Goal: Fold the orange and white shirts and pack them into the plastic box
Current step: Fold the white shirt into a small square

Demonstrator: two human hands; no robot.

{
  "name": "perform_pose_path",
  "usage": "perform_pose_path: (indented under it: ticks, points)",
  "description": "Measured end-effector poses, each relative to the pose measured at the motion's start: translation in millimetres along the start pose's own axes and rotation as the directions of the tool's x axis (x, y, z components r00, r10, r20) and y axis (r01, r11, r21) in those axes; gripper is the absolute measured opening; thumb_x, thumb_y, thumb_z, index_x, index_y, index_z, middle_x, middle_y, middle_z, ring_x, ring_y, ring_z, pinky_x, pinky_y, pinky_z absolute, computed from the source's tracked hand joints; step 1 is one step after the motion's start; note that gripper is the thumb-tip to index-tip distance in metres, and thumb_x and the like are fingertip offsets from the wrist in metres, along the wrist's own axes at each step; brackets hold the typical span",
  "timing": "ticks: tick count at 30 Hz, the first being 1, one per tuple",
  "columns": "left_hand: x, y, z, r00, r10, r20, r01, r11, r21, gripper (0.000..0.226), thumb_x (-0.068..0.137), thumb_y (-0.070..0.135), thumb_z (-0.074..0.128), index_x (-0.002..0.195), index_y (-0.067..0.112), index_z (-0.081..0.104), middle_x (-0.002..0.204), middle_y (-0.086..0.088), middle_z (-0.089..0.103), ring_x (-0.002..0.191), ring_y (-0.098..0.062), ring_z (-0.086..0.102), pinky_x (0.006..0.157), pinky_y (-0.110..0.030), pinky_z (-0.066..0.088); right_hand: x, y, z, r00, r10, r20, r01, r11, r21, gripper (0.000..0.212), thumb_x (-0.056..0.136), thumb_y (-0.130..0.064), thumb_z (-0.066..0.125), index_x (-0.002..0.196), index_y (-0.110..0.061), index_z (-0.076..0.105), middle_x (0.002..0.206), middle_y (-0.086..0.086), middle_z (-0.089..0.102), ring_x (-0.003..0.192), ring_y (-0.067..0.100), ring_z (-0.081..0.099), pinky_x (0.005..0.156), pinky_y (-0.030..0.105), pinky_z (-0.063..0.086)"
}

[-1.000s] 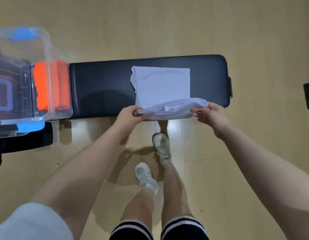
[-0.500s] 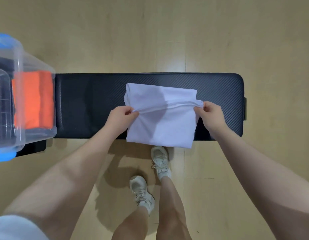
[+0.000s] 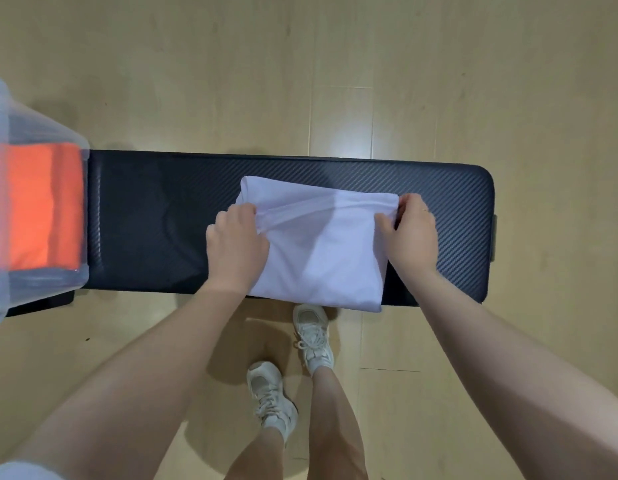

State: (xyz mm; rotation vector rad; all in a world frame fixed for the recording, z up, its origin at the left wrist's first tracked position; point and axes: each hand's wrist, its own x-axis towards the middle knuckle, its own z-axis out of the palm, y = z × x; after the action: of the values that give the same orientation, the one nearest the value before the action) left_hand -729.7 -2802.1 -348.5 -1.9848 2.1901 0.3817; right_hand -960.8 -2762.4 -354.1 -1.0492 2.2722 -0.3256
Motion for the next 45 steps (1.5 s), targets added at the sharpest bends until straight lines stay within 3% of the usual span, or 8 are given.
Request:
perform_pose_path:
  ticks: [3,6,9,15,27,35,39,45]
  points:
    - [-8.3,8.6,7.3,0.96,0.262,-0.096,-0.264,0.964,-0.01,0.042,0.069,0.008,0.043,0.11,0.007,0.05,0.114,-0.009,0.049,0.096,-0.027,0.046,0.08,-0.036,0.034,-24.6,-4.0,11.6,0.927,-0.364,-0.091,0.332,0.909,-0.251,0.05,0.089,-0.03,0.046,0.13,-0.001,0.045,0.138,0.02,0.046,0.128,0.037,0.041,0.108,0.048,0.034]
    - [-18.7,11.0,24.9,0.834,0.547,0.072,-0.544,0.837,-0.056,0.06,0.076,0.026,0.037,0.13,-0.002,0.041,0.138,-0.024,0.045,0.128,-0.031,0.032,0.105,-0.039,0.02,-42.2,-5.0,43.3,0.788,-0.604,0.117,0.612,0.749,-0.256,0.054,0.09,-0.029,0.042,0.134,0.001,0.042,0.144,0.023,0.04,0.133,0.037,0.037,0.111,0.044,0.029]
    - [-22.1,-1.0,36.6,0.857,0.453,0.245,-0.457,0.888,-0.045,0.082,0.083,0.053,0.025,0.145,-0.002,0.018,0.153,-0.017,0.01,0.144,-0.027,0.01,0.114,-0.031,-0.003,-51.6,-8.3,72.3,0.702,-0.649,0.291,0.712,0.634,-0.303,0.057,0.089,-0.033,0.038,0.138,-0.004,0.04,0.148,0.016,0.037,0.136,0.032,0.036,0.111,0.037,0.017]
    - [-21.2,-14.5,46.5,0.882,0.41,0.23,-0.433,0.899,0.058,0.103,0.066,0.07,0.037,0.139,-0.002,0.024,0.147,-0.025,0.033,0.138,-0.031,0.015,0.115,-0.031,-0.003,-32.3,12.8,75.5,0.624,-0.701,0.344,0.77,0.479,-0.421,0.06,0.091,-0.045,0.035,0.144,-0.018,0.027,0.152,0.006,0.032,0.14,0.023,0.022,0.113,0.043,0.016]
    - [-19.3,-25.8,29.9,0.923,0.275,0.269,-0.306,0.949,0.079,0.116,0.072,0.075,0.047,0.138,0.014,-0.028,0.142,-0.003,-0.038,0.142,-0.019,-0.024,0.111,-0.031,-0.022,-15.1,12.9,30.0,0.862,-0.379,0.338,0.503,0.72,-0.478,0.073,0.09,-0.056,0.022,0.15,-0.019,0.004,0.159,0.006,-0.005,0.147,0.024,-0.005,0.116,0.045,0.001]
    - [11.5,-58.3,-13.0,0.978,0.06,0.198,-0.077,0.994,0.08,0.083,0.09,0.042,0.051,0.149,0.007,0.004,0.158,-0.012,0.007,0.146,-0.026,0.008,0.118,-0.038,0.01,-38.3,-28.6,10.4,0.868,-0.311,0.387,0.47,0.768,-0.436,0.04,0.096,-0.042,0.035,0.12,-0.012,0.045,0.12,0.013,0.049,0.103,0.034,0.051,0.082,0.042,0.041]
    - [23.3,-73.6,-19.8,0.981,-0.036,0.188,0.06,0.991,-0.121,0.055,0.094,0.027,0.048,0.141,0.004,0.031,0.144,-0.015,0.037,0.135,-0.03,0.031,0.108,-0.042,0.029,-42.6,-42.6,10.6,0.869,-0.262,0.419,0.438,0.8,-0.41,0.035,0.097,-0.04,0.031,0.105,-0.012,0.05,0.099,0.007,0.06,0.088,0.031,0.058,0.064,0.034,0.037]
    - [41.6,-69.4,-23.5,0.962,-0.045,0.268,0.122,0.953,-0.278,0.048,0.091,0.03,0.054,0.132,0.009,0.042,0.133,-0.012,0.043,0.123,-0.03,0.038,0.097,-0.041,0.036,4.2,-86.6,37.8,0.926,-0.265,0.268,0.304,0.946,-0.115,0.048,0.085,-0.035,0.055,0.125,-0.009,0.047,0.126,0.01,0.05,0.115,0.03,0.046,0.093,0.041,0.041]
